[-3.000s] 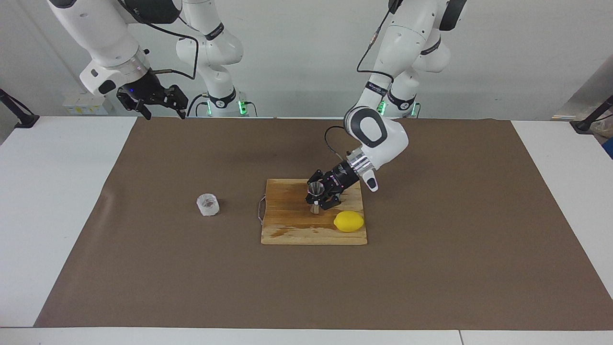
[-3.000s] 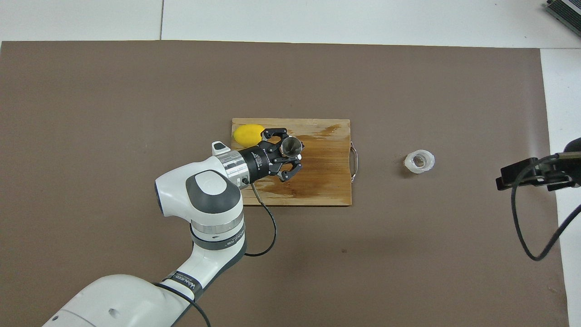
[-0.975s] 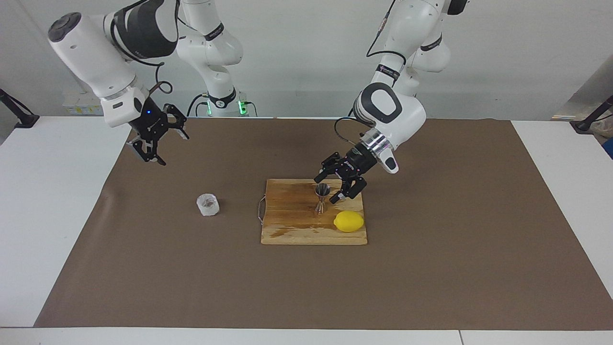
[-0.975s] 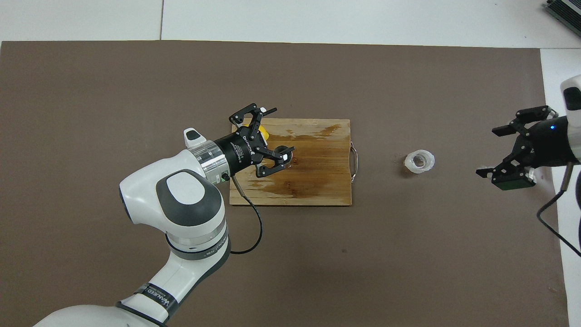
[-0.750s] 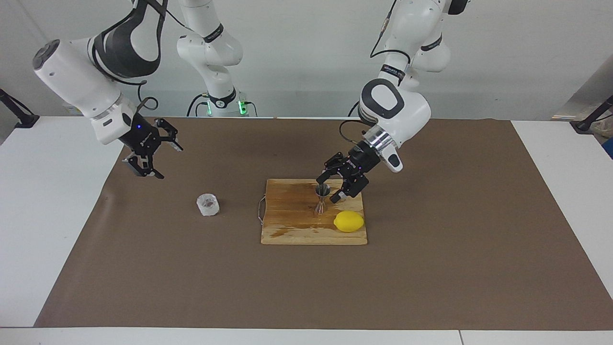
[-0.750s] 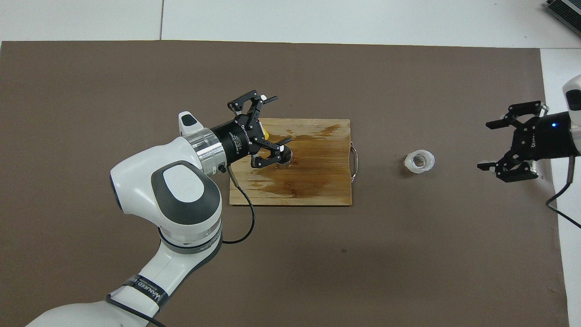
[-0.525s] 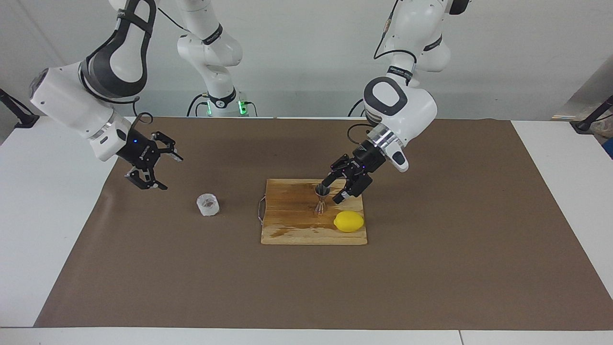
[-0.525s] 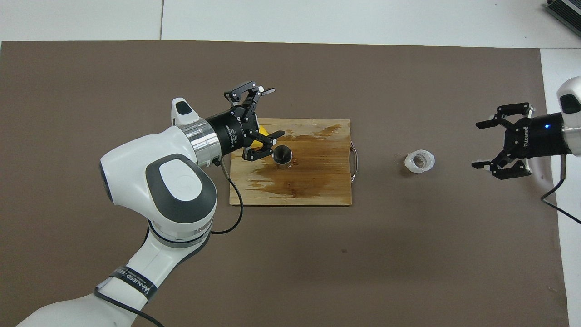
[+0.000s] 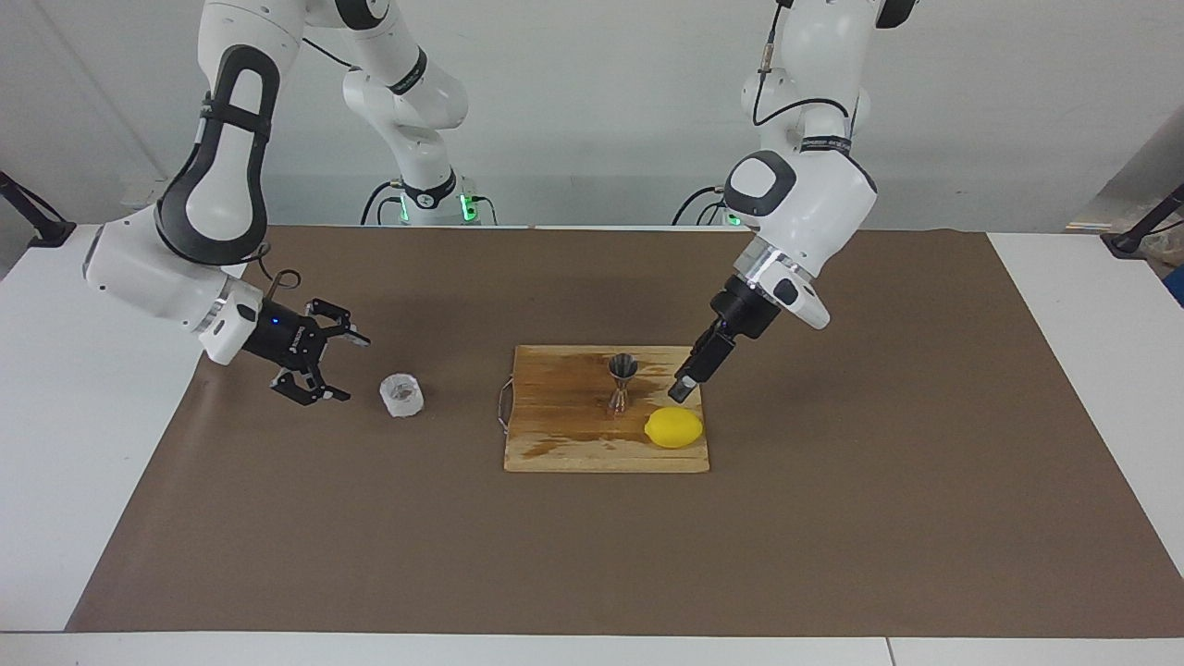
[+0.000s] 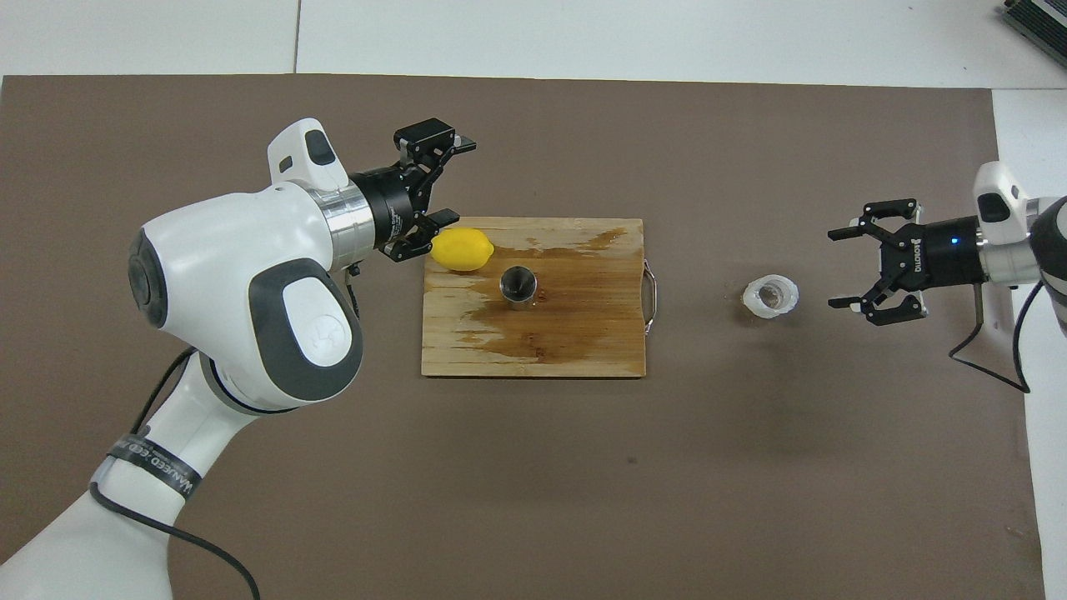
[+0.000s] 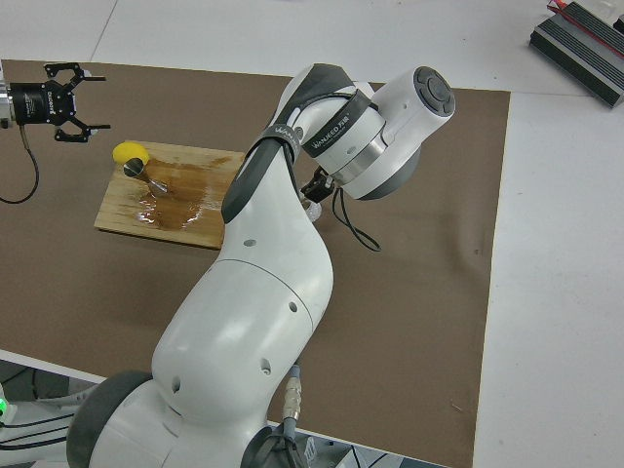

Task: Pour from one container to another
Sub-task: 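Withdraw the left gripper while the right gripper reaches the white cup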

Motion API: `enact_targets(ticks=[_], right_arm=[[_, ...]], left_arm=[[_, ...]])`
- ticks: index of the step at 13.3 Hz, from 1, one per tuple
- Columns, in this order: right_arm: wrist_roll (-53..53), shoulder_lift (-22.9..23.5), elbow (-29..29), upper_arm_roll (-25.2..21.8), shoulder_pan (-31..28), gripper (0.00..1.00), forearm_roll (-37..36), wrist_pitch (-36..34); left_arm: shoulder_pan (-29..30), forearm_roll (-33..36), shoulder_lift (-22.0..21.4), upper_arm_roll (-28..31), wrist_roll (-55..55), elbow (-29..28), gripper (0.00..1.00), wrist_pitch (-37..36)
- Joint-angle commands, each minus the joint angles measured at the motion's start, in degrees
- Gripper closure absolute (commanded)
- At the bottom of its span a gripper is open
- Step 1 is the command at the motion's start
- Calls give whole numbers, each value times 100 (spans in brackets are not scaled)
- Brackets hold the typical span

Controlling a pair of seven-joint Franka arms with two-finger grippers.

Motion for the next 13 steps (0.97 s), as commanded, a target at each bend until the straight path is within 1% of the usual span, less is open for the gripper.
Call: enact_targets(ticks=[1,2,4,5,6,7,8,9,11,12,13], right_arm=[[-951,622,36,67,-301,0,697,-365],[-1216,668,36,67,-249,0,743,-323],[-1402,738,-16,67,-231,0,814,-323],[-1603,773,-156,76,-231,0,892,-323],[-1875,782,-349,67,-222,0,1093,-227],[-2078,765,-481,67,-214,0,1121,0],[-2115,765,-491,67,-187,0,1122,142],[-2124,773,-491,67,-91,0,1130,248],[-2159,774,-535,67,-20,0,1130,485],[-2168,782,-535,67,76,2,1122,651],[-2168,800,-544,67,94,18,1096,783]], left_arm=[[400,1023,53,-7,548,341,0,-676],[532,1358,62,-16,1021,447,0,-861],[707,1528,9,11,2049,457,0,-1073],[804,1824,-43,45,2680,448,0,-1274],[971,2253,-209,72,2991,404,0,-1703],[1138,2771,-359,81,3090,395,0,-2194],[1296,3176,-491,81,3248,404,0,-2625],[1472,3424,-657,81,3571,404,0,-3039],[1674,3549,-965,116,3847,404,0,-3865],[1780,3802,-1141,116,3847,430,0,-4330],[1833,4239,-1229,116,3890,474,0,-4726]])
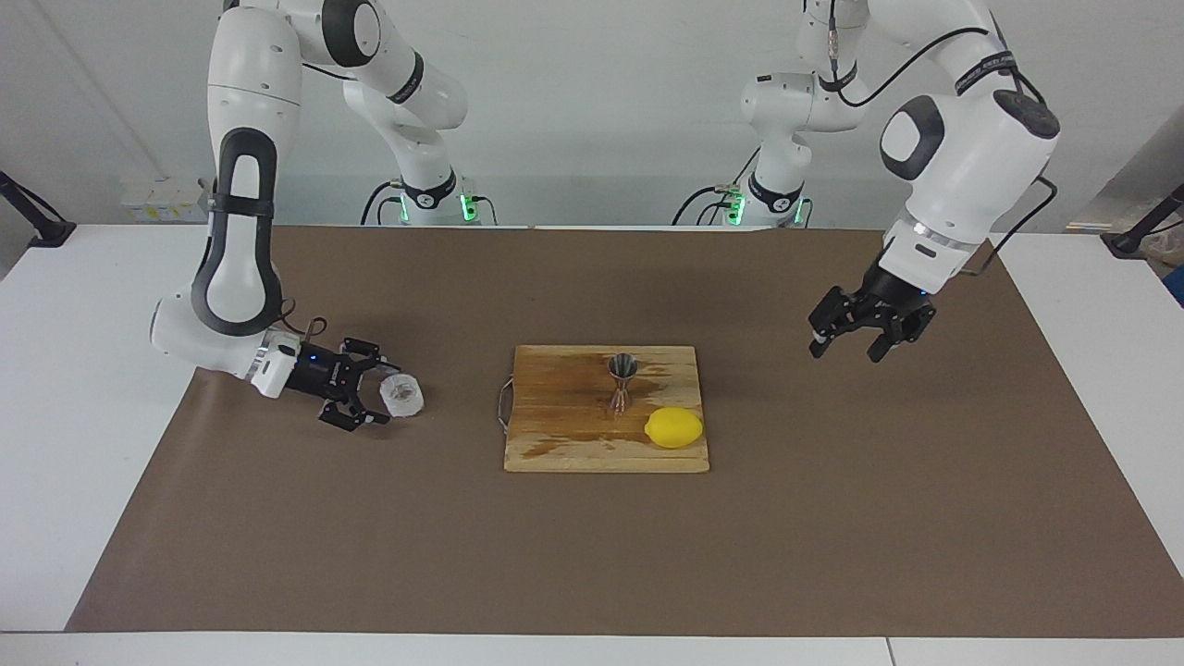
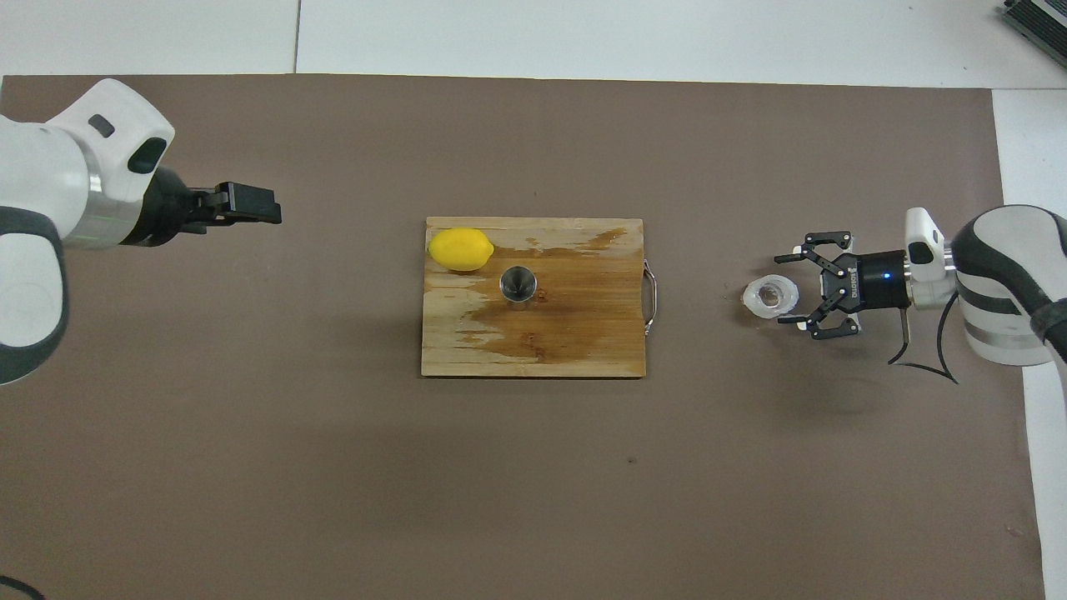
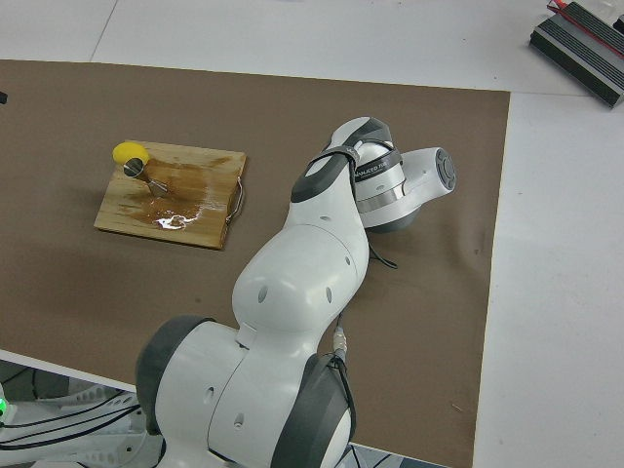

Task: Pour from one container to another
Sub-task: 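Grasp the white cup with the right gripper and lift it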

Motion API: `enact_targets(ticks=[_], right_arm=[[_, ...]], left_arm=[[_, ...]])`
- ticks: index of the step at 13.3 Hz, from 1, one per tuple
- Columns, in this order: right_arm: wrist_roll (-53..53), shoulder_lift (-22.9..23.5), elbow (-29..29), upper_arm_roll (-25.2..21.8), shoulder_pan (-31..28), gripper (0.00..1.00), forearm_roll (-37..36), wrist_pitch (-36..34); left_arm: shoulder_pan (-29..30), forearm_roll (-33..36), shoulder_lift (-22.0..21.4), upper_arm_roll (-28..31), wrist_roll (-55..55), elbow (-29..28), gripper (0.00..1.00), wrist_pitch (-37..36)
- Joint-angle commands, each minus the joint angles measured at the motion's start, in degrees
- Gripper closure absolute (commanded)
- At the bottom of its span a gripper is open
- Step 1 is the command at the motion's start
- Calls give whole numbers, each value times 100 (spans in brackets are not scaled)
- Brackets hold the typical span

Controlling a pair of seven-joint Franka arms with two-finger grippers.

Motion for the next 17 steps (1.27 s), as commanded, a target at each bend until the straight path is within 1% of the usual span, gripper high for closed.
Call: enact_targets(ticks=[1,2,4,5,7,8,10,11,12,14,15,17], right_arm=[[-183,-42,-130,9,70,32,109,298],[-183,-42,-130,18,87,44,100,298],[-201,-42,-113,27,184,57,152,298],[-201,-42,-113,27,193,58,161,298],[-27,-112,-78,44,210,64,161,298],[262,-199,-34,62,245,66,153,290],[1095,-471,-16,53,569,66,74,342],[1700,-682,19,44,823,66,-14,481],[2420,-823,97,53,1026,66,-302,605],[3512,-842,439,53,1421,66,-751,632],[3987,-842,589,53,1632,66,-831,632],[4595,-842,818,53,2037,66,-1234,719]], left_arm=[[124,849,-388,-33,245,34,0,-845],[150,947,-415,-25,438,139,0,-1065],[273,957,-354,-25,484,717,0,-1679],[282,975,-336,-25,484,938,0,-1926],[247,1001,-223,-25,484,1290,0,-2401],[238,1001,-178,-25,493,1404,0,-2525],[221,1001,-169,-25,519,1406,0,-2535],[238,1001,-160,-33,554,1406,0,-2535],[212,1001,-178,-25,598,1353,0,-2561],[221,1054,-274,-33,852,1125,0,-2544],[247,1054,-301,-33,888,1116,0,-2500],[256,1054,-301,-33,906,1116,0,-2578]])
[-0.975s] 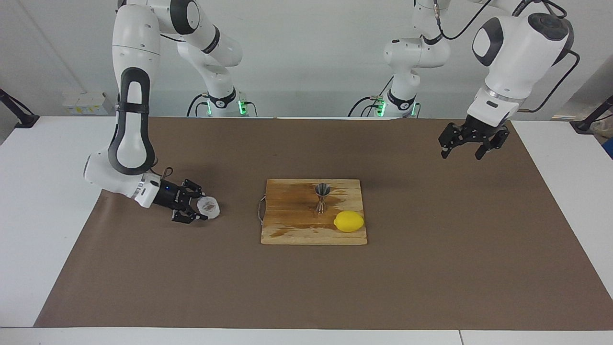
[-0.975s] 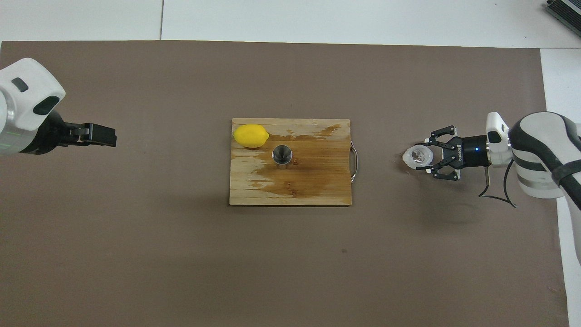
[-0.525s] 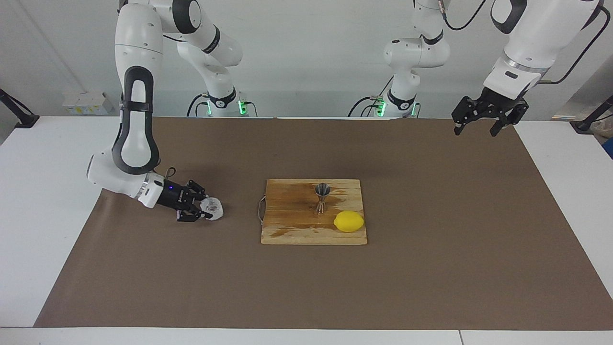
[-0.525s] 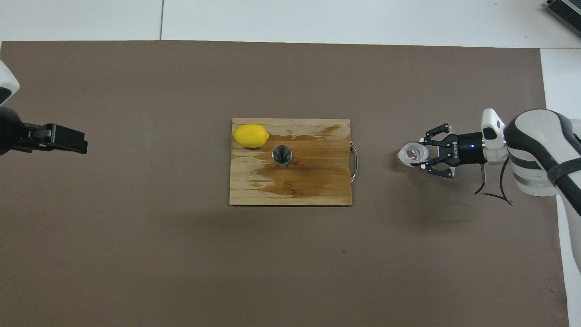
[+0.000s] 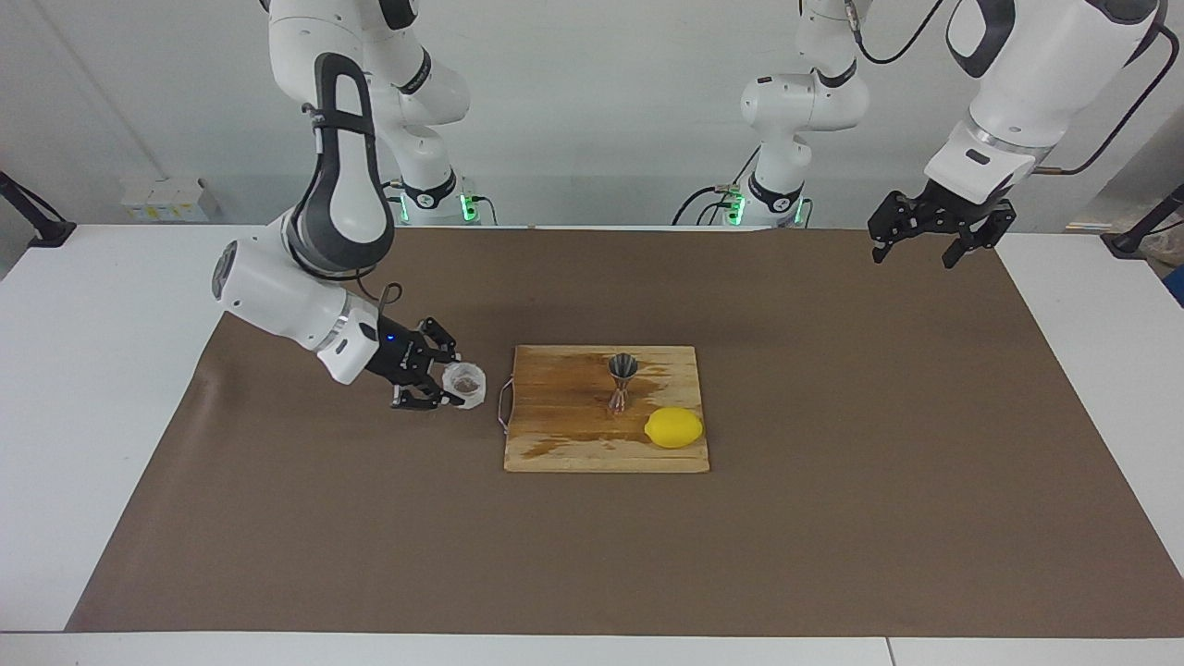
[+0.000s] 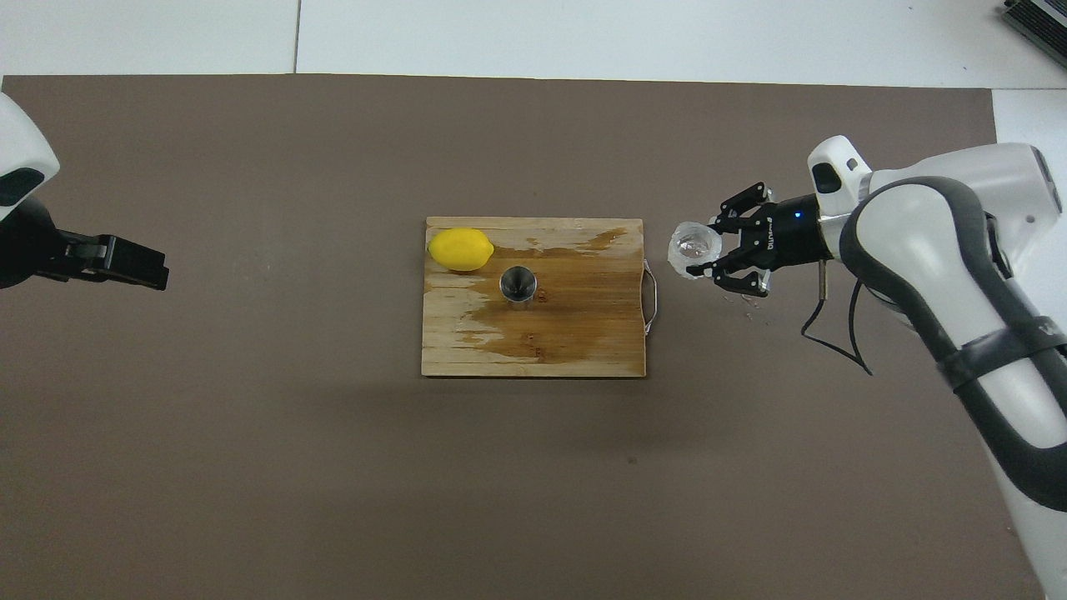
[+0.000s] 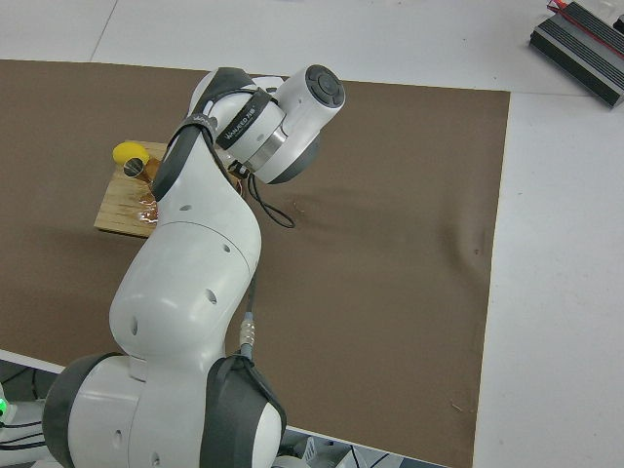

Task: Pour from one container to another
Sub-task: 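Carry the white cup with the right gripper over the metal cup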

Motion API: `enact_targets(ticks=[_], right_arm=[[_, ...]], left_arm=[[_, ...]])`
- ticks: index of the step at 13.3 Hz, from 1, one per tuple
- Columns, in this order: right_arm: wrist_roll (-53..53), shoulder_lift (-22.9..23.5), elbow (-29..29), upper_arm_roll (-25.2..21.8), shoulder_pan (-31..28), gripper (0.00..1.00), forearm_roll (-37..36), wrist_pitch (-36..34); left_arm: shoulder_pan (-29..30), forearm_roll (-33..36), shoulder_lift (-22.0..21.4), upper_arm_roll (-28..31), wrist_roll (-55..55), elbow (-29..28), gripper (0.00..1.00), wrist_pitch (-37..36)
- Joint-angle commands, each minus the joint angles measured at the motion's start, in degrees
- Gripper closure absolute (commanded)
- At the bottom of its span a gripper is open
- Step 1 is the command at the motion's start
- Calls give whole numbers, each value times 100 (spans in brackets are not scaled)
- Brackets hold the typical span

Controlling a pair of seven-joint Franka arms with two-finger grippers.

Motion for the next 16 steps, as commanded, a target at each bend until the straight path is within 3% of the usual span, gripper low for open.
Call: enact_targets(ticks=[1,3,8,11,16], right_arm=[[799,60,326,-3,489,66,-632,313],[1082,-19,353,-3,851,66,-1055,438],[2003,-90,589,-3,1571,66,-1197,149],[3014,-46,994,15,1993,66,-2714,-185],[3489,129,1354,23,2187,69,-3314,-633]], left_arm=[[36,121,-63,-21,111,-46,0,-107],[27,121,-54,-21,67,-46,0,-90],[-8,121,-63,-21,50,-46,0,-90],[62,121,-63,-21,58,-46,0,-90],[54,121,-63,-21,58,-46,0,-90]])
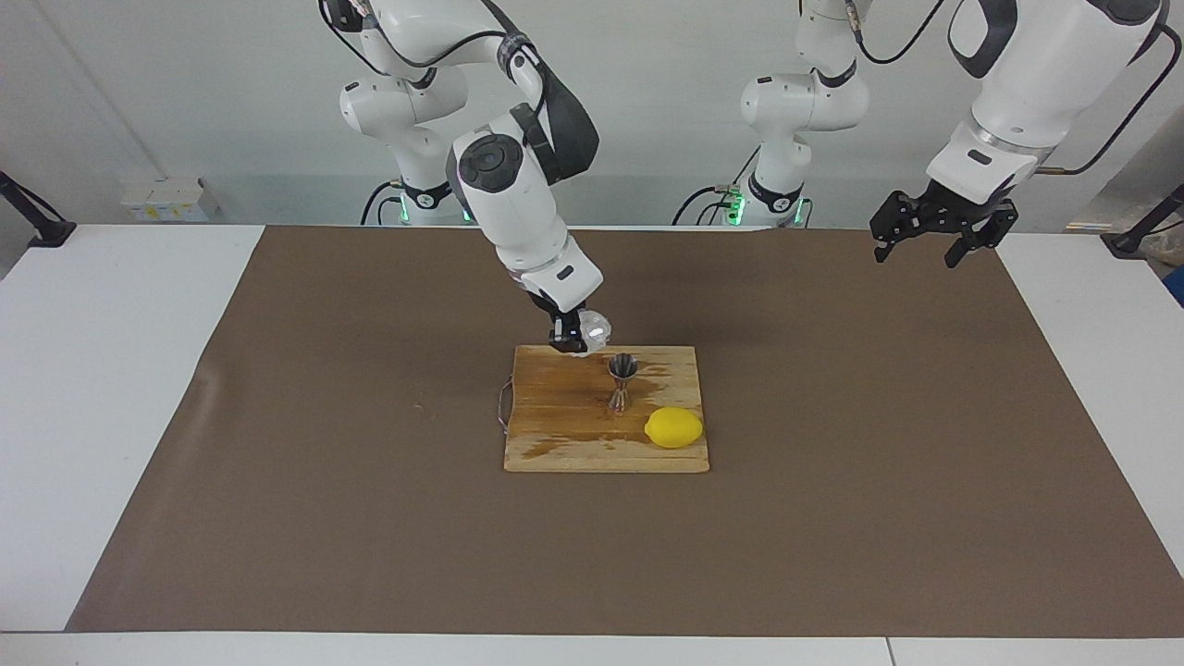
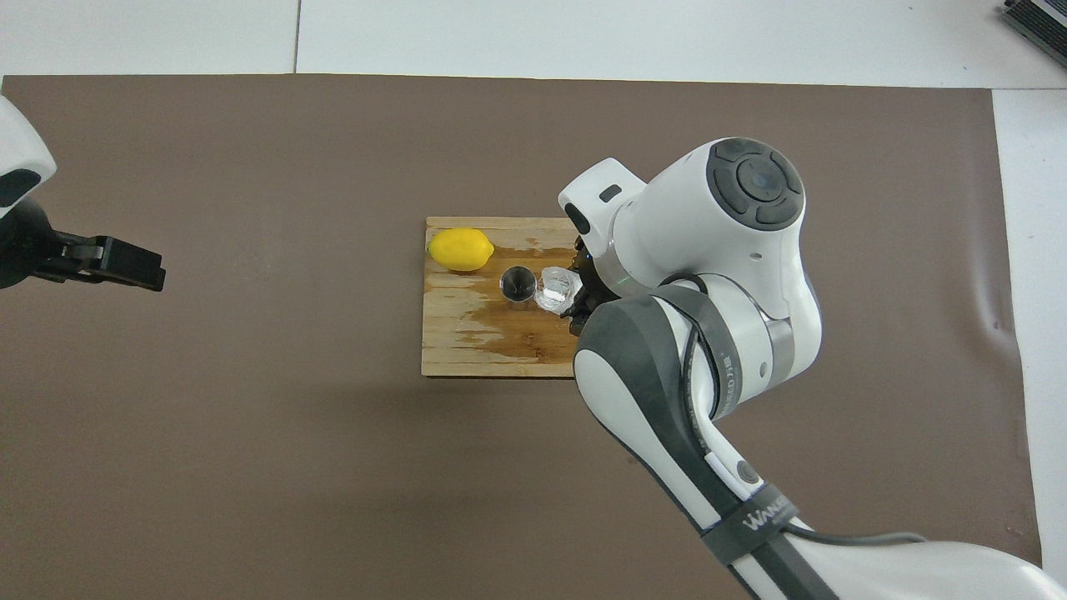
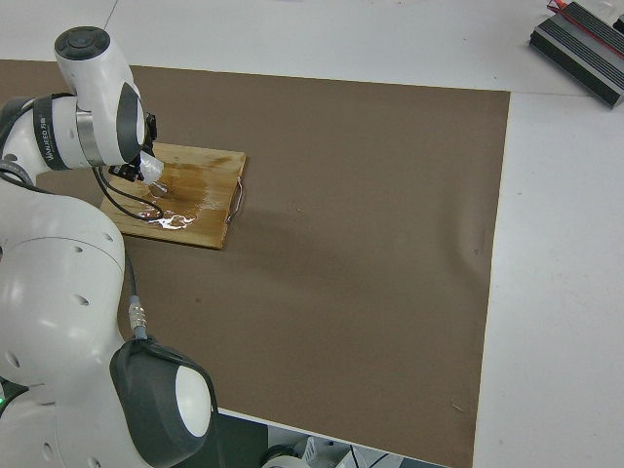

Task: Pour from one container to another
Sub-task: 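Carry the white cup with the right gripper over the metal cup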

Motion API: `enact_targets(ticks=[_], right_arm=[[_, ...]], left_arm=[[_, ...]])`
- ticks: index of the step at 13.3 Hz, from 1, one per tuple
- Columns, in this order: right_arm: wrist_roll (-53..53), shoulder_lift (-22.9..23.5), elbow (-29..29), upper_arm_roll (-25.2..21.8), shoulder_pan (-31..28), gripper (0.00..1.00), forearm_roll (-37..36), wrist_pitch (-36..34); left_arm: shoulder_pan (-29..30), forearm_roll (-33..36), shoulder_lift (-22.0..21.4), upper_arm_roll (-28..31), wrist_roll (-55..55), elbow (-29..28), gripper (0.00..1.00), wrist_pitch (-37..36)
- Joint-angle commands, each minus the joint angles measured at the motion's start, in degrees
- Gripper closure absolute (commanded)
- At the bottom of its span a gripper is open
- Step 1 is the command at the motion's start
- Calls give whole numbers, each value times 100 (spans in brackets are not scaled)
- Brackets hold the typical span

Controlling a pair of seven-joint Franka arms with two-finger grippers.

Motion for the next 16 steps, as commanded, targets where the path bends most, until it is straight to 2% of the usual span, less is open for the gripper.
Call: enact_targets(ticks=[1,6,9,13,16], right_arm=[[394,288,542,12,162,69,-505,-357],[702,570,763,12,347,69,-989,-437],[1019,851,1106,21,471,69,-1270,-498],[1089,922,1440,21,594,69,-1640,-1113],[1151,948,1502,21,594,69,-1667,-1105]], left_arm=[[47,104,-63,-30,41,-46,0,-74],[47,104,-63,-30,41,-46,0,-74],[47,104,-63,-30,41,-46,0,-74],[47,104,-63,-30,41,-46,0,-74],[47,104,-63,-30,41,-46,0,-74]])
